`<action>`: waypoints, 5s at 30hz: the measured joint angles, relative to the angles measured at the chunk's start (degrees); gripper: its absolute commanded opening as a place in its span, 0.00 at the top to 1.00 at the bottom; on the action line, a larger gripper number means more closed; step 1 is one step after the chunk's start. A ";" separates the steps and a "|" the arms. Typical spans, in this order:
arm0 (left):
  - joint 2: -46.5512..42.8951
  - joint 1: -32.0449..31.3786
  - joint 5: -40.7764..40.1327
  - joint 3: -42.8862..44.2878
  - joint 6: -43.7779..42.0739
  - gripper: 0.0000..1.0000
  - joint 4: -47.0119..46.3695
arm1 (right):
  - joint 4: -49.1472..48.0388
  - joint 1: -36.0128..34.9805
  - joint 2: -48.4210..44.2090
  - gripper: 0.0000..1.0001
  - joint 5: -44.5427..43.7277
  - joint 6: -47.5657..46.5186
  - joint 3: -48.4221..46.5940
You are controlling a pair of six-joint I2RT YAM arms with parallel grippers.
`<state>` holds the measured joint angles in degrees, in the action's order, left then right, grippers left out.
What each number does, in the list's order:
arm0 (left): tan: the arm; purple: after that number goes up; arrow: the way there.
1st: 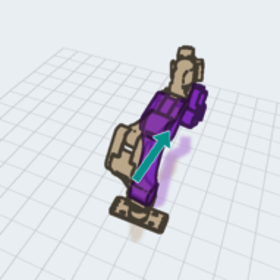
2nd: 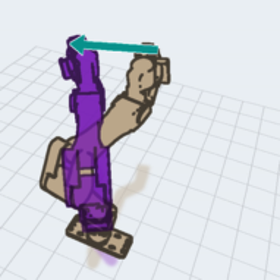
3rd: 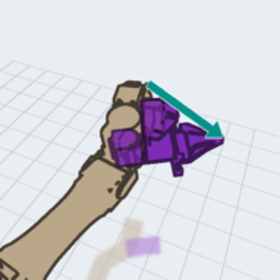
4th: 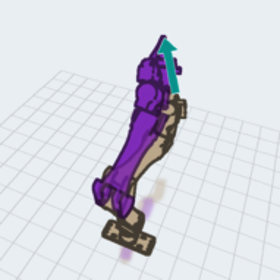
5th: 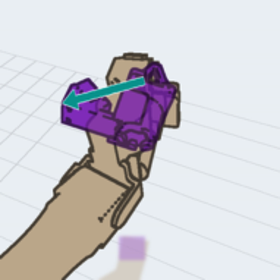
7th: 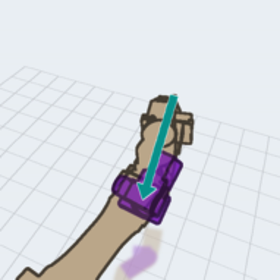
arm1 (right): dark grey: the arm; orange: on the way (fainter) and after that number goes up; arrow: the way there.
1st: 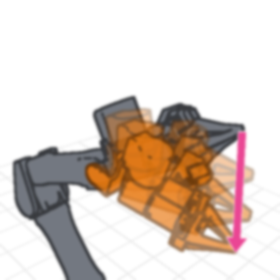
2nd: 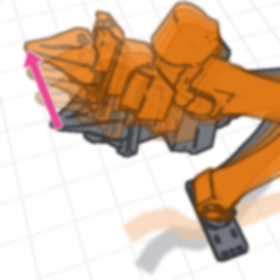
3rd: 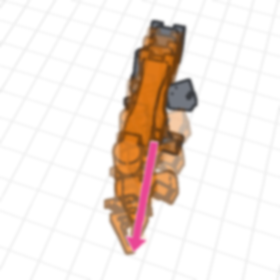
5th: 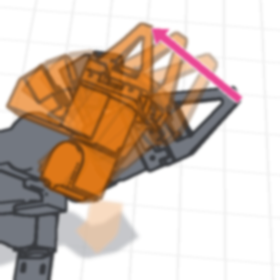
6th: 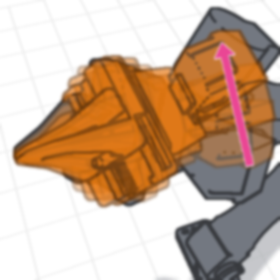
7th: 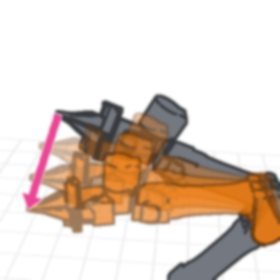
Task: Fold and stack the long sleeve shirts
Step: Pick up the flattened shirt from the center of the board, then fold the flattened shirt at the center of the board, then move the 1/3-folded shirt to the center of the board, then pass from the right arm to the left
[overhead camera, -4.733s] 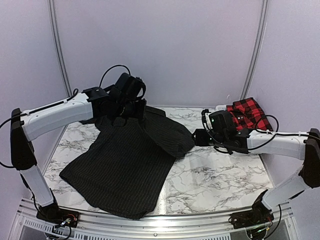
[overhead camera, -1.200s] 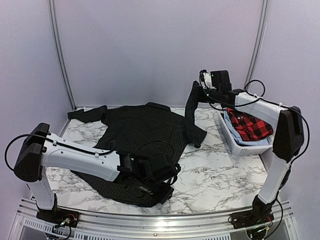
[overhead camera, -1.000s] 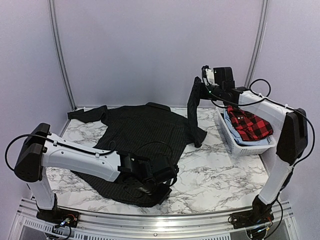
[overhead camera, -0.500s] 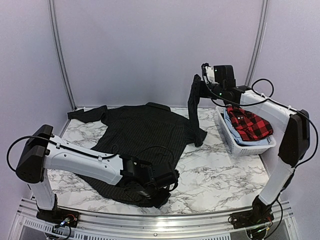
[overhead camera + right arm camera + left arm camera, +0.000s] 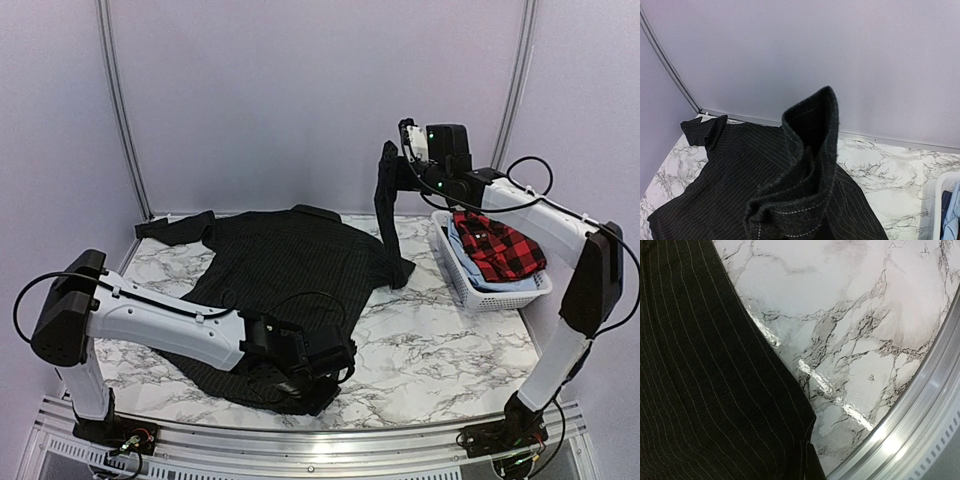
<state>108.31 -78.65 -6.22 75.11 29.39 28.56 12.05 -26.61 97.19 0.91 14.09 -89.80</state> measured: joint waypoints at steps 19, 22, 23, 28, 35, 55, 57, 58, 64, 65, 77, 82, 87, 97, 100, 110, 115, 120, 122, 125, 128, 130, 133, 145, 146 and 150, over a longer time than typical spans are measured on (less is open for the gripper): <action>-29.35 7.89 -16.59 -22.58 19.50 1.00 -0.85 | -27.50 -7.39 1.75 1.00 3.41 -12.50 -2.86; -32.68 8.37 -17.84 -27.10 23.91 1.00 -0.85 | -34.80 -11.13 4.44 1.00 3.13 -15.45 -3.34; -33.46 8.44 -18.05 -28.20 25.14 1.00 -0.85 | -36.52 -12.22 5.31 1.00 2.89 -16.33 -3.39; -38.53 8.44 -18.88 -34.18 32.48 1.00 -0.76 | -44.50 -17.75 10.97 1.00 -0.33 -20.50 -3.96; -41.18 7.19 -19.63 -36.20 36.74 1.00 -0.59 | -50.99 -19.52 14.80 1.00 -4.94 -22.75 -4.68; -36.39 -0.20 -24.17 -35.30 44.92 1.00 4.57 | -58.82 -19.78 14.97 1.00 -8.81 -23.15 -5.88; -34.88 -0.85 -23.85 -35.30 46.38 1.00 5.16 | -58.80 -19.78 14.99 1.00 -8.94 -23.15 -5.88; -34.32 -1.20 -23.69 -35.30 47.01 1.00 5.44 | -58.80 -19.78 14.99 1.00 -8.98 -23.15 -5.88; -33.66 -1.81 -23.65 -35.30 49.18 1.00 6.34 | -58.69 -19.78 15.26 1.00 -8.94 -23.12 -5.88; -33.66 -1.81 -23.65 -35.30 49.29 1.00 6.36 | -58.58 -19.78 15.37 1.00 -8.96 -23.12 -5.88; -30.77 -1.88 -23.28 -35.28 49.53 0.67 6.91 | -56.96 -19.87 16.52 1.00 -9.25 -20.98 -2.56; -32.17 -1.27 -23.47 -35.04 48.72 0.53 7.34 | -52.83 -20.81 15.87 1.00 -12.07 -19.17 3.41; -35.89 1.33 -23.34 -33.42 44.85 0.47 7.80 | -44.76 -22.71 12.68 1.00 -16.83 -15.85 8.76; -40.15 15.69 -16.02 -29.29 28.59 0.52 3.98 | -26.08 -24.57 4.57 1.00 -21.49 -5.44 15.43; -40.17 18.32 -12.09 -30.91 25.24 0.50 2.43 | -19.89 -23.58 5.97 1.00 -21.66 -4.98 13.57; -30.49 21.68 -0.46 -35.36 17.11 0.59 -7.91 | -3.56 -17.03 28.02 1.00 -8.39 -1.88 -7.52; -22.01 21.38 2.47 -33.09 13.88 0.63 -10.91 | -0.48 -16.50 36.94 1.00 -4.28 0.72 -8.55; -15.47 18.40 4.92 -27.28 12.41 0.64 -13.05 | 0.13 -15.28 36.37 1.00 -3.30 1.07 -8.04; -12.68 16.06 6.25 -24.35 12.13 0.64 -13.66 | -0.68 -14.51 34.49 1.00 -3.30 1.14 -4.92; -8.81 12.76 8.39 -20.11 12.04 0.64 -14.73 | -1.79 -11.45 29.99 1.00 -3.39 1.16 2.08; -6.10 10.60 10.45 -16.83 12.02 0.63 -15.06 | -1.68 -7.45 25.20 0.99 -3.69 0.90 8.70; -5.46 9.94 11.34 -15.65 11.93 0.62 -14.97 | -1.16 -5.68 23.71 0.99 -3.96 0.33 10.36; -5.49 10.45 11.52 -13.75 11.96 0.61 -14.53 | 0.59 -4.02 22.93 1.00 -3.93 -1.01 10.34; -7.41 24.00 4.90 -1.53 3.45 0.38 -15.50 | -0.94 -8.07 8.76 1.00 13.79 -5.35 10.51; -7.41 25.57 5.40 -0.33 2.25 0.37 -16.04 | -1.88 -8.72 7.21 1.00 15.50 -6.01 10.54; -6.93 30.84 8.81 4.33 -1.84 0.33 -19.21 | -4.50 -11.47 4.24 1.00 20.68 -8.50 10.54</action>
<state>101.38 -47.81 2.59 79.44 27.55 9.34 7.55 -38.09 101.43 21.58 5.58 -79.26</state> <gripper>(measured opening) 0.649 0.008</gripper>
